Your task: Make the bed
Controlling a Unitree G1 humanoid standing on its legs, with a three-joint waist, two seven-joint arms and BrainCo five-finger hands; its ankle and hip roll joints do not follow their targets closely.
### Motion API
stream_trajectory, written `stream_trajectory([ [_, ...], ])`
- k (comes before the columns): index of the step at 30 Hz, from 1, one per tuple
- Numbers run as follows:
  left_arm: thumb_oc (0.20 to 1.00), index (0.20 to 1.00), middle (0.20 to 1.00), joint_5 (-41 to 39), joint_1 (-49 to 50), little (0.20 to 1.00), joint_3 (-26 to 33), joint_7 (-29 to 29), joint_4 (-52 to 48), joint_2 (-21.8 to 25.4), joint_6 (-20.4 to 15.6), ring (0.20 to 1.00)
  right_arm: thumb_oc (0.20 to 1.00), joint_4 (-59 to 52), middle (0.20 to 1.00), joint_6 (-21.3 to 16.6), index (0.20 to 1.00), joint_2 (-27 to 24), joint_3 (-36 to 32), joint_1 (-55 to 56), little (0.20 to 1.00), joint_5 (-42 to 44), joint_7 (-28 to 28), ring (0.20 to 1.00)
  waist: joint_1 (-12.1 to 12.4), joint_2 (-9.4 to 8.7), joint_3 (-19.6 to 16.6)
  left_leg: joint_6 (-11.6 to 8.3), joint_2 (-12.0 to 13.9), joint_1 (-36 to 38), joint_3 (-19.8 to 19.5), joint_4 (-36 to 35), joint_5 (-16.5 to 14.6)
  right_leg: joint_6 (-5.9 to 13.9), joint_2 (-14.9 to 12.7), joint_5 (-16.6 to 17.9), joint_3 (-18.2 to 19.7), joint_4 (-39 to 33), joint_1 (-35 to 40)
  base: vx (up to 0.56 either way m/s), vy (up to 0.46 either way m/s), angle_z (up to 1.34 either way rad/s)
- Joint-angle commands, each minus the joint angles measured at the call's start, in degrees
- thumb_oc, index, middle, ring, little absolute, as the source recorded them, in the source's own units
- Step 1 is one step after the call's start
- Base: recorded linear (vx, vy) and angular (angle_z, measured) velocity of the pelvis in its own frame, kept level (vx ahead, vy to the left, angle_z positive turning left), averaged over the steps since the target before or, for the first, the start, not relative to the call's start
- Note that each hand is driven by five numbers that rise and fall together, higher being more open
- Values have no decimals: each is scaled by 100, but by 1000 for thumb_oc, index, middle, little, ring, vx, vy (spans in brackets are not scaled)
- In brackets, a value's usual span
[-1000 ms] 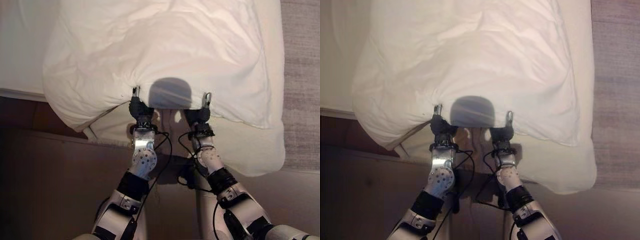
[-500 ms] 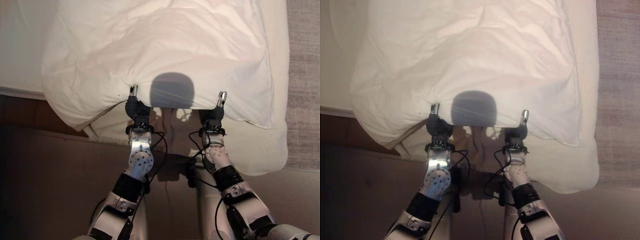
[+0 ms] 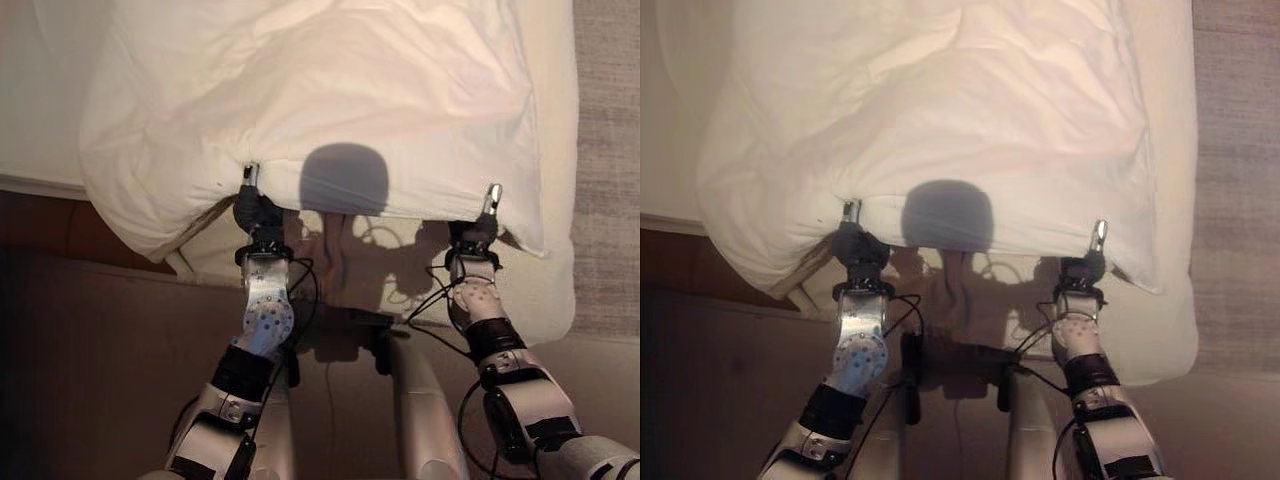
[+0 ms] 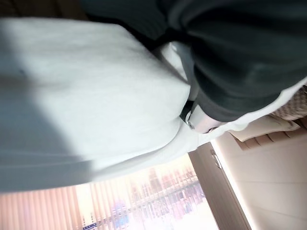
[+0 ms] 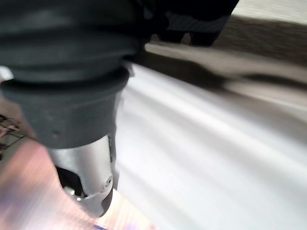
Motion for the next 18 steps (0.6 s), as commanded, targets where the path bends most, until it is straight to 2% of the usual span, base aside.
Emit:
stream_trajectory([
  [1,200,200,200,566,-13,200,1089,-120,-1025,428,-755,200,1000,140,1000,-345,1000,-509,-637,182,1000,-63,-95,1000,69,82,-513,405,-376,-169,317,411,-531,436,271,460,79,-795,42,0,0,0],
  [9,200,200,200,613,33,200,1143,-62,-1047,406,-797,200,1000,155,1000,-493,1000,-507,-867,223,1000,-16,-121,1000,30,104,-563,407,-368,-197,324,399,-526,431,271,473,86,-791,-5,-1,-1,0],
  [10,200,200,200,609,44,200,1137,-77,-1051,399,-787,200,862,145,862,-483,862,-508,-874,238,862,-25,-102,862,29,104,-563,405,-367,-206,330,399,-520,434,275,484,87,-799,-14,0,0,0],
  [11,200,200,200,600,58,200,1123,-102,-1056,390,-774,200,420,133,420,-465,420,-502,-862,256,420,-24,-73,420,27,105,-563,400,-370,-219,332,397,-510,437,277,497,87,-813,-21,0,0,0],
  [13,200,200,200,568,70,200,1093,-131,-1062,363,-762,200,200,100,200,-465,200,-483,-838,267,200,-37,-45,200,21,100,-574,403,-362,-227,328,385,-500,438,277,509,92,-840,-24,0,0,0],
  [18,200,200,200,527,92,200,1004,-203,-1024,321,-693,200,200,-105,200,-404,200,-371,-670,314,200,-105,75,200,11,82,-576,423,-355,-253,330,405,-502,436,288,538,116,-835,-61,-7,0,0],
])
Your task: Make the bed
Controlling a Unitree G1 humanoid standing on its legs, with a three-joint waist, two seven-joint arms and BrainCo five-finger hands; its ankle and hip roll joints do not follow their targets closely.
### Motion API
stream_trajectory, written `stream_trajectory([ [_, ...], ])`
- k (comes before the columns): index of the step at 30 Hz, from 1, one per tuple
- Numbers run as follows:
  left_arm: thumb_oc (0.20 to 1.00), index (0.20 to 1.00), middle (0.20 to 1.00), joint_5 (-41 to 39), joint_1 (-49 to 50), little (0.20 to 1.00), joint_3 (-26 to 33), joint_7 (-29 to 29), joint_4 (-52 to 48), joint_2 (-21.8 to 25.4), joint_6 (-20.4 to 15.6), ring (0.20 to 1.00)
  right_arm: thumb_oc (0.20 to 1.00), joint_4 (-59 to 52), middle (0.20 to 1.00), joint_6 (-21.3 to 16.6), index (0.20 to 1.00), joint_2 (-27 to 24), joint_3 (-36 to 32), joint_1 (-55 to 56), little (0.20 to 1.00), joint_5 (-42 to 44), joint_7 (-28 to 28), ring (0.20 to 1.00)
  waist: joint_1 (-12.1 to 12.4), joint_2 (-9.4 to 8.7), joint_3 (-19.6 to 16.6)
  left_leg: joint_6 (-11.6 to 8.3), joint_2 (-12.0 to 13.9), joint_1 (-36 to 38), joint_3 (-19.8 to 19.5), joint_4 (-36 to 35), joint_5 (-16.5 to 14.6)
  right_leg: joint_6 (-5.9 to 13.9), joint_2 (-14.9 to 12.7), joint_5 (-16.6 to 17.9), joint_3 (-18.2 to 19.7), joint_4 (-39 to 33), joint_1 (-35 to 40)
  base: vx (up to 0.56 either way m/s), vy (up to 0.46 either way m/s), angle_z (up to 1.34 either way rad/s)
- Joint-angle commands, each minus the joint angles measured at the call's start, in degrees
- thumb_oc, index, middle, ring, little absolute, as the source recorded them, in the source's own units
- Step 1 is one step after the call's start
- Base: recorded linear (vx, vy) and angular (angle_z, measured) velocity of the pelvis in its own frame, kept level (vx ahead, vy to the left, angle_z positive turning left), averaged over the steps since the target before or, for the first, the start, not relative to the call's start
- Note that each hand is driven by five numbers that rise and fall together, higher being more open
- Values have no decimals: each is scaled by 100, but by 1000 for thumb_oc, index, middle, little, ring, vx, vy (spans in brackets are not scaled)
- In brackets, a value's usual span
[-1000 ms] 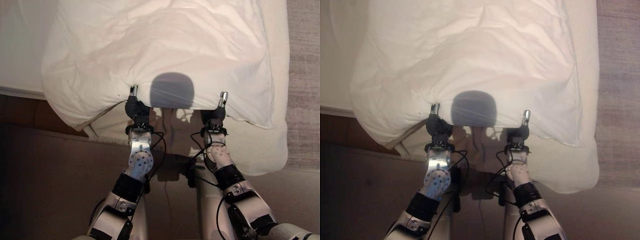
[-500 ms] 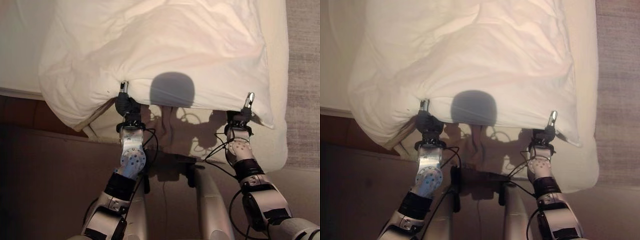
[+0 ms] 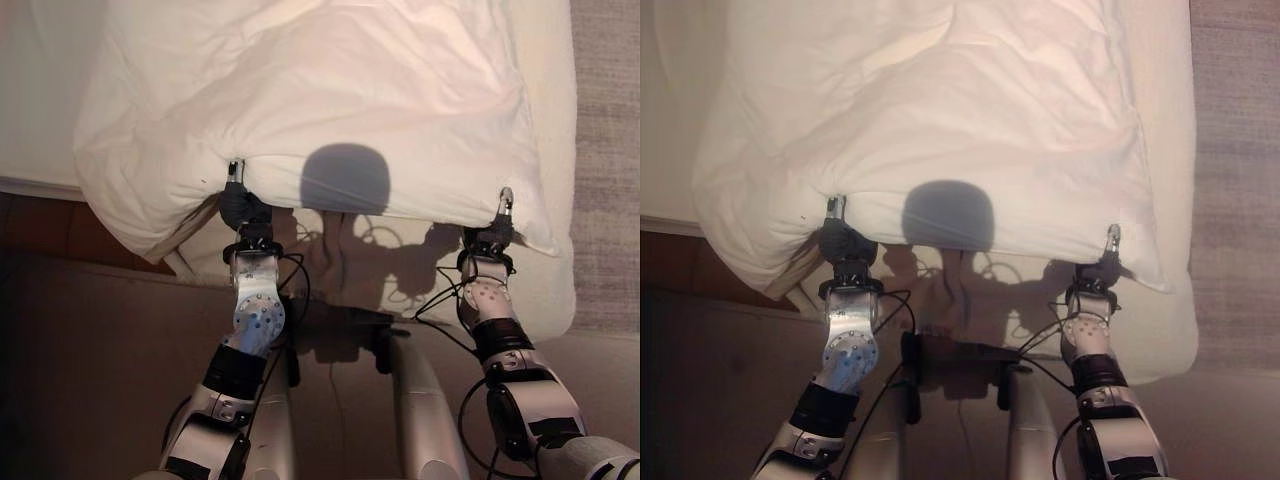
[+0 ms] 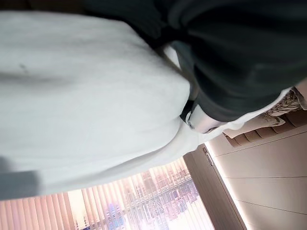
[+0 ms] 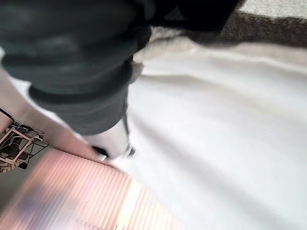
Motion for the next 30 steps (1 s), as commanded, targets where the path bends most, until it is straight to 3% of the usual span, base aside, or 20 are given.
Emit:
stream_trajectory([
  [1,200,200,200,510,84,200,813,-311,-886,254,-693,200,200,-108,200,-386,200,-374,-328,298,200,-94,162,200,13,82,-577,424,-361,-228,280,388,-501,449,283,528,69,-865,3,0,0,0],
  [7,200,200,200,450,159,200,738,-434,-833,216,-605,200,200,-408,200,-352,200,-310,-199,303,200,-168,306,200,4,82,-606,421,-365,-212,302,337,-463,457,283,562,75,-918,12,0,0,0],
  [8,238,238,238,405,180,238,729,-477,-799,195,-581,238,200,-511,200,-365,200,-301,-186,301,200,-197,383,200,-4,83,-603,418,-367,-209,302,314,-463,465,281,565,80,-931,13,0,0,0],
  [9,454,454,454,389,181,454,732,-496,-789,196,-580,454,200,-525,200,-371,200,-295,-182,314,200,-201,384,200,-5,84,-606,418,-368,-205,302,307,-460,466,280,568,80,-935,15,0,0,0],
  [10,454,454,454,378,181,454,734,-509,-781,198,-581,454,200,-532,200,-373,200,-292,-180,320,200,-205,381,200,-7,83,-609,419,-370,-201,302,301,-456,467,279,569,80,-939,17,0,0,0],
  [11,1000,1000,1000,304,234,1000,703,-560,-686,176,-501,1000,200,-835,200,-409,200,-234,-127,349,200,-255,555,200,-9,90,-596,411,-360,-202,306,302,-445,470,278,569,78,-936,10,0,0,0],
  [21,1000,1000,1000,-57,442,1000,673,-990,-281,152,-250,1000,200,-2039,200,-363,200,52,206,969,200,-601,1002,200,-100,70,-598,392,-350,-160,368,234,-407,478,296,595,121,-972,25,0,0,0],
  [23,1000,1000,1000,-344,561,1000,788,-1241,7,103,-166,1000,200,-3109,200,-420,200,263,409,1503,200,-782,1295,200,-189,38,-597,379,-313,-152,409,175,-364,464,341,618,160,-1041,23,-8,-13,-3],
  [30,1000,1000,1000,-564,566,1000,1042,-1362,339,107,-248,1000,200,-3844,200,-466,200,304,450,1821,200,-946,1409,200,-274,8,-632,336,-274,-134,445,179,-361,448,385,599,206,-1027,16,3,-11,-9],
])
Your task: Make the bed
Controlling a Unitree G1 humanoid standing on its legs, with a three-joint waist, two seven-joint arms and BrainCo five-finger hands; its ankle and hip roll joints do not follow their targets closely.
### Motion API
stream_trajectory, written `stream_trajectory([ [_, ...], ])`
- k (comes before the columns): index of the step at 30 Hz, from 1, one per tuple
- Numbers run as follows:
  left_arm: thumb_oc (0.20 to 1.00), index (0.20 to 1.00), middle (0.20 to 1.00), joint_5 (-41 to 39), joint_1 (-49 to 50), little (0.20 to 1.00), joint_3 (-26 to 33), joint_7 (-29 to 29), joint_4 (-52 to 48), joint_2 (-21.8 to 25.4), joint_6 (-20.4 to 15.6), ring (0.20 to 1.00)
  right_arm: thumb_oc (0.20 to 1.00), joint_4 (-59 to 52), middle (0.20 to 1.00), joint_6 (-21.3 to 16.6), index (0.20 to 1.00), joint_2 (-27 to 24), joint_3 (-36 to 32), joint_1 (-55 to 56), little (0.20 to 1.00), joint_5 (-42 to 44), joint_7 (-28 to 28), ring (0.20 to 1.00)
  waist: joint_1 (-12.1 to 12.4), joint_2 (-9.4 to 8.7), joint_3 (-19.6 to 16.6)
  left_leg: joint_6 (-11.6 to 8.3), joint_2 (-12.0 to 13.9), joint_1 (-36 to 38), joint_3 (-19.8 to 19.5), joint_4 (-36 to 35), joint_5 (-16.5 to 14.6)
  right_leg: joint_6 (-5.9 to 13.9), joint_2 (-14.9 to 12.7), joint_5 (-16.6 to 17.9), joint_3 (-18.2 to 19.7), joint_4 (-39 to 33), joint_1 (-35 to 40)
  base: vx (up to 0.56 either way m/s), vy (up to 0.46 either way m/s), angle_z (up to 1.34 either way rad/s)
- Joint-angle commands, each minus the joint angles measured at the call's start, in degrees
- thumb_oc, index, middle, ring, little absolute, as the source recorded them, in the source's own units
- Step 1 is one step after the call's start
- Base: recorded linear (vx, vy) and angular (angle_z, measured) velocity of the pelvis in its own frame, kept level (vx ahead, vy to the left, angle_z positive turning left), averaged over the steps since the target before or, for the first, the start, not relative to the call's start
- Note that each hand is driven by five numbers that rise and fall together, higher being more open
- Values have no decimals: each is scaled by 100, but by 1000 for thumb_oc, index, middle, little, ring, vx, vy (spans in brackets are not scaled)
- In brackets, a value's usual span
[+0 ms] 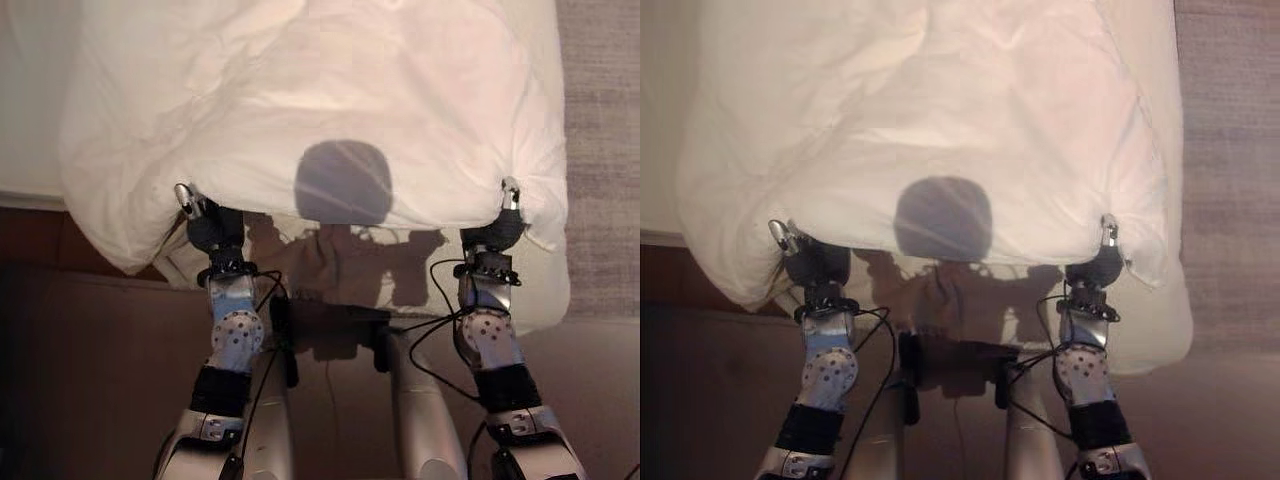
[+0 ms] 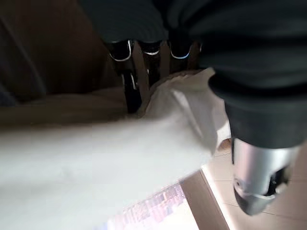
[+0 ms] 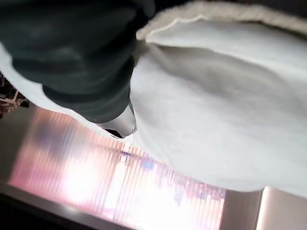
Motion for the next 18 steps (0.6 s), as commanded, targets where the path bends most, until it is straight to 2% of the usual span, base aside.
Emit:
stream_trajectory([
  [1,1000,1000,1000,-18,-67,1000,364,-308,229,199,-212,1000,200,-743,200,-186,200,-29,-181,368,200,-467,544,200,-164,-10,-632,315,-305,-160,301,249,-359,434,318,519,86,-916,62,0,0,0],
  [5,1000,1000,1000,-2,-124,1000,424,-340,459,284,-151,1000,200,-925,200,-64,200,-91,-151,405,200,-536,658,200,-204,-13,-657,308,-283,-180,326,286,-375,437,329,530,107,-915,36,2,0,-3],
  [8,1000,1000,1000,76,-127,1000,459,-100,831,384,-35,1000,200,-1095,200,94,200,-158,-83,441,200,-582,797,200,-242,-3,-656,302,-254,-170,365,308,-389,444,329,541,130,-889,40,8,9,-3],
  [9,1000,1000,1000,78,-140,1000,434,5,901,416,-20,1000,200,-1116,200,123,200,-190,-53,434,200,-603,810,200,-250,7,-667,304,-250,-175,375,294,-380,448,326,550,128,-898,36,0,0,0],
  [10,1000,1000,1000,154,-175,1000,338,358,1042,476,72,1000,200,-1220,200,292,200,-267,60,420,200,-590,907,200,-272,31,-632,301,-250,-132,392,279,-396,464,326,534,132,-907,81,0,0,0],
  [15,1000,1000,1000,232,-293,1000,256,906,1151,562,110,1000,200,-1248,200,408,200,-372,153,364,200,-584,959,200,-298,79,-603,290,-263,-151,399,237,-318,471,303,599,119,-972,97,0,0,0],
  [18,1000,1000,1000,308,-513,1000,314,1452,1245,613,132,1000,200,-1255,200,537,200,-410,247,375,200,-486,946,200,-328,97,-555,302,-256,-136,398,274,-332,465,313,598,125,-982,144,0,0,0],
])
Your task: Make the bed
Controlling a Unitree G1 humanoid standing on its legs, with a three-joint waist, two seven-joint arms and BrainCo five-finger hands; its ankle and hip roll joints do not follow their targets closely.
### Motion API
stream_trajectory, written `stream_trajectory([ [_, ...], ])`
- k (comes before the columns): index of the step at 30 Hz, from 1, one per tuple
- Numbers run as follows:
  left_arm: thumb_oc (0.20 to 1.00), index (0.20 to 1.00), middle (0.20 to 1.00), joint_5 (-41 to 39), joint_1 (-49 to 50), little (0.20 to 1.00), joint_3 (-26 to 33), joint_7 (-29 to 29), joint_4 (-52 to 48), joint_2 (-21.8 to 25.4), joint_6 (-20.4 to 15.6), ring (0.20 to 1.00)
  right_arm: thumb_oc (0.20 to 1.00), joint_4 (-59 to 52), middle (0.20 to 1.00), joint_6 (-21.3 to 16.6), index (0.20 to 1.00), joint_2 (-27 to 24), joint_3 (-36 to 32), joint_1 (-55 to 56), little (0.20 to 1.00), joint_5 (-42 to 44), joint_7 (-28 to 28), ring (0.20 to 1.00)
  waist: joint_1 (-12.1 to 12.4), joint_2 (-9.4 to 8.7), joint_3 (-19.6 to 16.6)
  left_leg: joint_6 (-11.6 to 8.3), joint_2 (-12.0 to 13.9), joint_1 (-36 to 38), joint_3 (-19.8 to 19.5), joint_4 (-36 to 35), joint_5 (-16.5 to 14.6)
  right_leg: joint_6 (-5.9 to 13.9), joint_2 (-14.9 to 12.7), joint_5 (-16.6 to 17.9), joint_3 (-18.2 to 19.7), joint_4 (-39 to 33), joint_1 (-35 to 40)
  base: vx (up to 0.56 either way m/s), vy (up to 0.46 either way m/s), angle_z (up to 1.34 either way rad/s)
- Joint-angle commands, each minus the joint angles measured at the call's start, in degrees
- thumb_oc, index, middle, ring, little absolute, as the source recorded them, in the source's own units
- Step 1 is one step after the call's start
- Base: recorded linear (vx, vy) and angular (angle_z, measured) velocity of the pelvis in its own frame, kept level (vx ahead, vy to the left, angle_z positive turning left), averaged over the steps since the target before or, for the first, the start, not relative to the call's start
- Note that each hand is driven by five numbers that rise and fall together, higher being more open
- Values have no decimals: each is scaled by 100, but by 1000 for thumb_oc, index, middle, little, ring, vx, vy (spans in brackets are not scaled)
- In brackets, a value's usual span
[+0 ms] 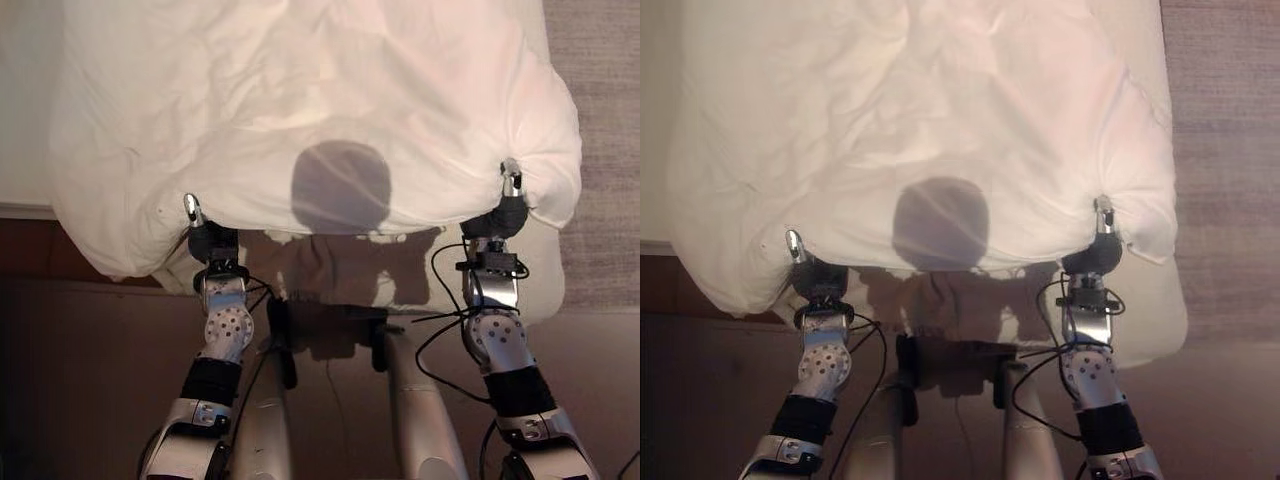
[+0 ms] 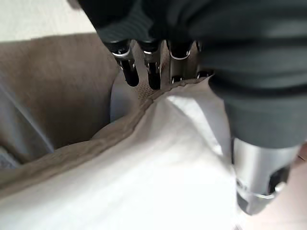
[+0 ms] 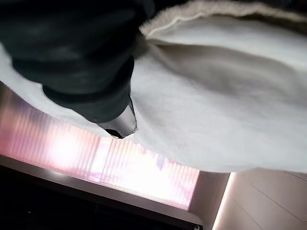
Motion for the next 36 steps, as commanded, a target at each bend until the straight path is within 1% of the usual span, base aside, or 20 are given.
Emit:
stream_trajectory([
  [1,1000,1000,1000,345,-209,1000,216,312,281,171,-117,1000,200,-746,200,38,200,-95,-9,328,200,-209,529,200,-179,101,-541,294,-280,-128,310,258,-304,437,280,526,45,-890,157,0,0,0],
  [5,1000,1000,1000,381,-386,1000,256,413,339,144,-141,1000,200,-715,200,78,200,-29,44,370,200,-200,482,200,-217,94,-514,289,-256,-93,357,239,-309,456,274,557,78,-937,182,0,0,0],
  [6,1000,1000,1000,392,-431,1000,256,327,324,146,-138,1000,200,-701,200,72,200,1,50,375,200,-199,479,200,-231,85,-513,283,-250,-89,365,236,-305,459,280,560,93,-957,182,0,0,0],
  [7,1000,1000,1000,376,-448,1000,291,82,290,157,-165,1000,200,-657,200,73,200,44,73,409,200,-174,499,200,-255,55,-512,288,-242,-82,385,255,-317,456,294,566,114,-947,182,0,0,0],
  [8,922,922,922,366,-444,922,294,64,297,160,-167,922,200,-654,200,73,200,45,76,410,200,-173,503,200,-254,51,-513,288,-240,-80,389,257,-319,456,296,565,119,-946,182,-15,15,-4],
  [9,567,567,567,311,-424,567,326,-200,261,147,-180,567,200,-633,200,70,200,70,78,429,200,-163,522,200,-270,21,-518,287,-230,-83,405,281,-328,455,304,570,140,-941,174,-10,9,-5],
  [11,200,200,200,195,-420,200,377,-630,262,130,-247,200,200,-611,200,61,200,131,97,483,200,-153,548,200,-303,-20,-546,278,-205,-67,438,289,-346,456,323,563,174,-944,158,-10,10,-7],
  [14,200,200,200,37,-376,200,434,-1193,178,58,-349,200,200,-501,200,37,200,188,123,570,200,-140,614,200,-325,-65,-593,275,-192,-20,477,226,-344,465,358,602,234,-987,156,-12,-6,-6],
  [17,200,200,200,13,-301,200,455,-1522,44,7,-389,200,200,-392,200,9,200,203,147,621,200,-142,644,200,-317,-69,-610,274,-209,50,482,81,-274,467,389,660,264,-1119,208,-11,-21,-12],
  [21,200,200,200,-28,-206,200,437,-1711,-123,-74,-398,200,200,-273,200,-57,200,249,141,689,200,-156,632,200,-293,-56,-617,250,-247,202,485,-180,-158,458,410,693,265,-1288,330,-8,-47,-10],
  [25,200,200,200,38,153,200,386,-1883,-542,-197,-386,200,200,-20,200,-148,200,310,126,781,200,-219,520,200,-216,-34,-608,218,-272,418,359,-418,22,391,484,685,194,-1441,577,-24,-102,-3],
  [27,200,200,200,34,416,200,333,-1925,-781,-346,-342,200,200,213,200,-271,200,344,68,826,200,-300,321,200,-139,0,-624,136,-281,581,289,-697,192,351,511,648,75,-1521,691,-29,-149,-2],
  [28,200,200,200,39,431,200,324,-1920,-794,-351,-344,200,200,212,200,-272,200,343,65,832,200,-303,317,200,-147,4,-618,131,-287,610,278,-733,213,349,507,652,63,-1538,716,-23,-145,5],
  [30,200,200,200,42,556,200,276,-2001,-905,-440,-294,200,200,419,200,-359,200,310,25,836,200,-372,163,200,-95,-38,-594,5,-276,634,253,-712,371,315,468,658,-11,-1713,890,-48,-110,14],
  [31,200,200,200,27,605,200,256,-2034,-969,-495,-284,200,200,488,200,-362,200,296,13,831,200,-397,128,200,-54,-62,-572,-12,-308,639,174,-669,396,309,436,666,-46,-1807,980,-54,-88,24],
  [32,200,200,200,56,685,200,236,-2053,-1084,-552,-286,200,200,587,200,-373,200,304,19,828,200,-394,96,200,12,-89,-548,-3,-377,744,-23,-698,380,300,452,661,-48,-1850,1080,-30,-36,24],
  [33,200,200,200,58,686,200,236,-2051,-1086,-553,-286,200,200,588,200,-373,200,304,19,828,200,-393,97,200,10,-87,-551,-3,-378,743,-26,-706,387,300,451,666,-50,-1857,1080,-13,-54,20],
  [34,200,200,200,-44,818,200,223,-2113,-1303,-619,-256,200,200,682,200,-452,200,335,16,839,200,-324,56,200,38,-132,-563,40,-217,954,-149,-847,340,285,444,617,-19,-1787,1104,-30,-53,10],
  [35,200,200,200,-20,891,200,208,-2130,-1428,-591,-243,200,200,791,200,-485,200,322,8,839,200,-370,0,200,74,-213,-543,31,12,1031,-313,-847,381,271,410,622,21,-1762,1117,-27,-38,13],
  [36,200,200,200,-4,919,200,170,-2121,-1529,-558,-263,200,200,846,200,-498,200,325,33,855,200,-367,-55,200,90,-240,-535,45,155,1159,-390,-921,363,288,376,598,32,-1744,1148,-30,37,15],
])
